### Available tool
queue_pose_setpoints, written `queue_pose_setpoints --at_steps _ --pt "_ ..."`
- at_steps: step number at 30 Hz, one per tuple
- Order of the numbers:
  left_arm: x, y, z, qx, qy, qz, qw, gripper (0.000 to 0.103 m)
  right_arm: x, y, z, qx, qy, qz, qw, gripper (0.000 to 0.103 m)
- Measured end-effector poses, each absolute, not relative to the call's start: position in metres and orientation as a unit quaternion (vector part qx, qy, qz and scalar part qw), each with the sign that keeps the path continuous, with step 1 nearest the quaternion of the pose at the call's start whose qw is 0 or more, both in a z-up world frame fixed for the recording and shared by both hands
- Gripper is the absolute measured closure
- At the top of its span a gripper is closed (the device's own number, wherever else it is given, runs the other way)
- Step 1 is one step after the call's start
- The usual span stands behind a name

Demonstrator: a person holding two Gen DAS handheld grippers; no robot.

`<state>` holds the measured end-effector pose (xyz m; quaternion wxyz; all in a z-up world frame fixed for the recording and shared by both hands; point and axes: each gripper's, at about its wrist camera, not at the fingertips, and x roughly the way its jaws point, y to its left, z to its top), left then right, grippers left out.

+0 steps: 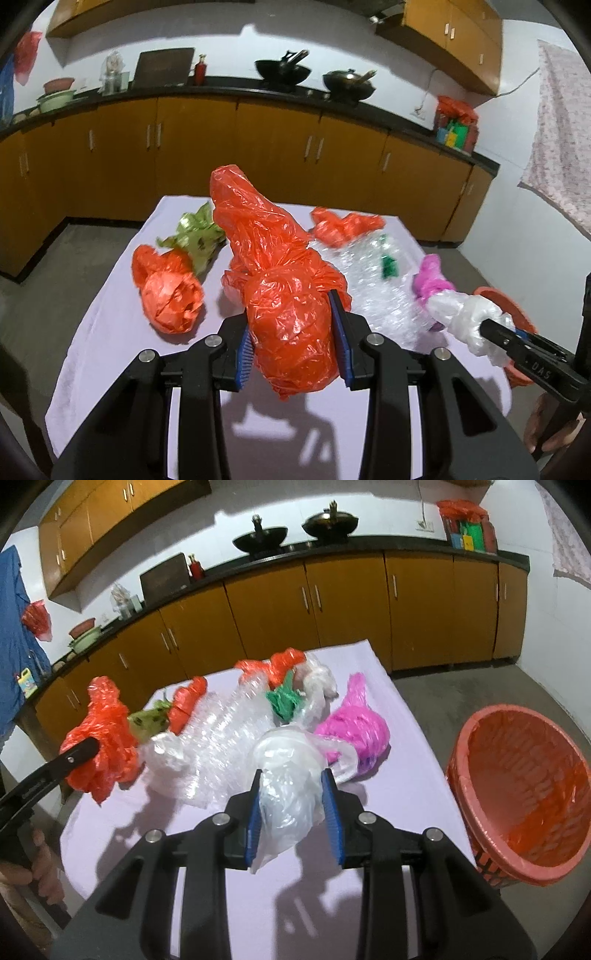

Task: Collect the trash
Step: 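Carry the red-orange bag and white bag over the orange basket with both tools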

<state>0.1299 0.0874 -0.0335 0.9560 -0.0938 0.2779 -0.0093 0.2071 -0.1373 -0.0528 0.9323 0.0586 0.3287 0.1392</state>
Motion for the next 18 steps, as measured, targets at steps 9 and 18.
queue_pose_setpoints --at_steps 9,18 --pt "0.128 0.045 -0.017 -0.085 0.262 -0.076 0.958 0.066 0.187 -0.174 -0.019 0.076 0.275 0.113 0.952 0.073" --pt "0.15 -0.038 -0.014 -0.066 0.266 -0.173 0.946 0.066 0.173 -0.251 -0.016 0.063 0.243 -0.006 0.968 0.073"
